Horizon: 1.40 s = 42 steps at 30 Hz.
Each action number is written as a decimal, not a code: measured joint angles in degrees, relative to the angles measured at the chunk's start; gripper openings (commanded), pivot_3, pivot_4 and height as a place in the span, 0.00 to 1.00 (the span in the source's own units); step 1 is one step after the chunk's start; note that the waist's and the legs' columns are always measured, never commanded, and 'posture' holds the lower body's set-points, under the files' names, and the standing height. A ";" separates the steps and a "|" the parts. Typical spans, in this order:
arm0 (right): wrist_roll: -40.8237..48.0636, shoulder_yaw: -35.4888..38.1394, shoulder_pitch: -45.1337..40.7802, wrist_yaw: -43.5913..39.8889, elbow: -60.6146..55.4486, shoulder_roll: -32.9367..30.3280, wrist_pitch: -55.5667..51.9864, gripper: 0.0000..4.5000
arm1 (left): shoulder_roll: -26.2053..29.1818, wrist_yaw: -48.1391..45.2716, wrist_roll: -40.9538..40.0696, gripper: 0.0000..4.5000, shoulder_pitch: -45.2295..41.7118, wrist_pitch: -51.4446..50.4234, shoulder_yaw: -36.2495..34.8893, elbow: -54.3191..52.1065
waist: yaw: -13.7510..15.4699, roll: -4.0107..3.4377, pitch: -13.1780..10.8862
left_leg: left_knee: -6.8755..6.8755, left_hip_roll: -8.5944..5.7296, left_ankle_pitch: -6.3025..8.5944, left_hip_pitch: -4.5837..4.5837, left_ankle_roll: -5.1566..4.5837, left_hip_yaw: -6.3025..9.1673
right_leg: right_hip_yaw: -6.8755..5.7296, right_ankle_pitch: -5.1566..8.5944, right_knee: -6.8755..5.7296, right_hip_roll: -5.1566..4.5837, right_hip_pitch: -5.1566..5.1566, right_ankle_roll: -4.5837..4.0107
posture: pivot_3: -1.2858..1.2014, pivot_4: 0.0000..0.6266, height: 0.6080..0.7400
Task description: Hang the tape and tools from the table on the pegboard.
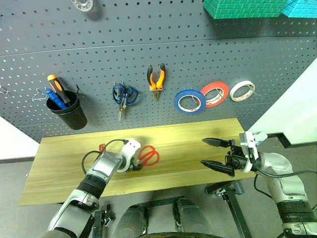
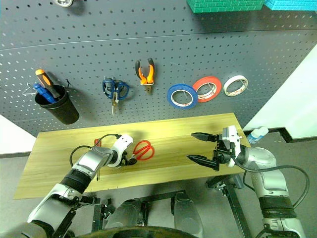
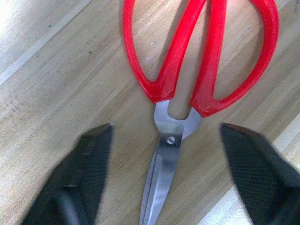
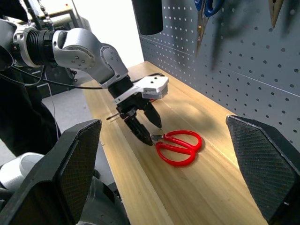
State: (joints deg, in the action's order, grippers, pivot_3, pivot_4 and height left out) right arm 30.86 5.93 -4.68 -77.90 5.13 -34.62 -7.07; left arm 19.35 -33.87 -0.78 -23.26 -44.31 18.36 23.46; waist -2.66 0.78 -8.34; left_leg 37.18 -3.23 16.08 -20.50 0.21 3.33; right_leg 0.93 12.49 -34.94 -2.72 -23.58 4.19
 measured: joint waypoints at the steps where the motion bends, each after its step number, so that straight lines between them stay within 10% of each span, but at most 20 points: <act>1: 0.00 0.00 0.00 0.03 0.00 -0.04 0.00 1.00 | -0.03 -0.02 -0.01 0.49 0.01 -0.16 -0.07 0.02 | 0.02 0.00 0.00 | 0.00 0.00 0.00 0.00 0.00 0.00 | 0.00 0.00 0.00 0.00 0.00 0.00 | 0.45 0.20 0.97; 7: -0.07 0.00 -0.12 0.08 0.00 -0.16 0.00 1.00 | -0.59 -0.76 -1.03 0.07 0.69 -1.33 -1.21 -0.34 | 0.02 0.00 -0.02 | 0.00 0.00 0.00 0.00 0.00 0.00 | 0.00 0.00 0.00 0.00 0.00 0.00 | 0.45 0.21 0.97; 42: -2.26 0.67 0.13 -8.11 7.70 -0.28 8.53 1.00 | 3.95 2.50 -2.29 0.07 17.85 14.88 -9.90 -22.09 | 0.16 0.01 -0.50 | -0.02 0.00 0.00 -0.05 0.00 -0.02 | 0.02 0.06 0.01 -0.05 -0.04 -0.13 | 0.46 0.14 0.97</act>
State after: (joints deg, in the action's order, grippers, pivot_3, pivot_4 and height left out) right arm 28.60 6.60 -4.56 -86.01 12.83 -34.90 1.45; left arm 23.30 -31.37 -3.07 -5.41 -29.43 8.46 1.37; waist -2.50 0.79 -8.85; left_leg 37.16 -3.23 16.08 -20.55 0.21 3.31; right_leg 0.94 12.55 -34.93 -2.77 -23.62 4.06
